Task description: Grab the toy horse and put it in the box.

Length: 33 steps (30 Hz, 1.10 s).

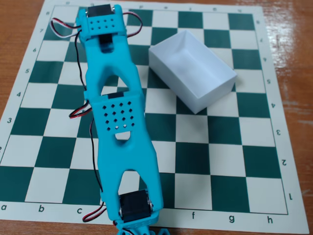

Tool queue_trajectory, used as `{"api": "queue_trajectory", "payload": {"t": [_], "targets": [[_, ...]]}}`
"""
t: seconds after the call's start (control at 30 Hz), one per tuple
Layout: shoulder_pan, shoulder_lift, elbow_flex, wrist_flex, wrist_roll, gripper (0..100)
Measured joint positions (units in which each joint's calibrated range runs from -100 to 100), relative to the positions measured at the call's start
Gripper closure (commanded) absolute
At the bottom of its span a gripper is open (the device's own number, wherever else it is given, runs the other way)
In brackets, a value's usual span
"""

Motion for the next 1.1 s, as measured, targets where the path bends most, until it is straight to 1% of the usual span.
{"api": "queue_trajectory", "payload": {"t": [0.23, 0.53, 0.63, 0.7, 0.77, 0.87, 1.1], "targets": [[-0.6, 7.2, -7.2, -2.7, 0.0, 69], [-0.6, 11.1, -8.0, -2.8, -0.3, 71], [-0.6, 12.2, -8.0, -2.8, -0.4, 79], [-0.4, 12.9, -8.3, -2.8, -0.4, 81], [-0.2, 13.4, -8.5, -2.8, -0.6, 86], [-0.1, 13.8, -9.2, -2.8, -0.4, 100], [-0.1, 13.8, -9.3, -2.8, -0.6, 100]]}}
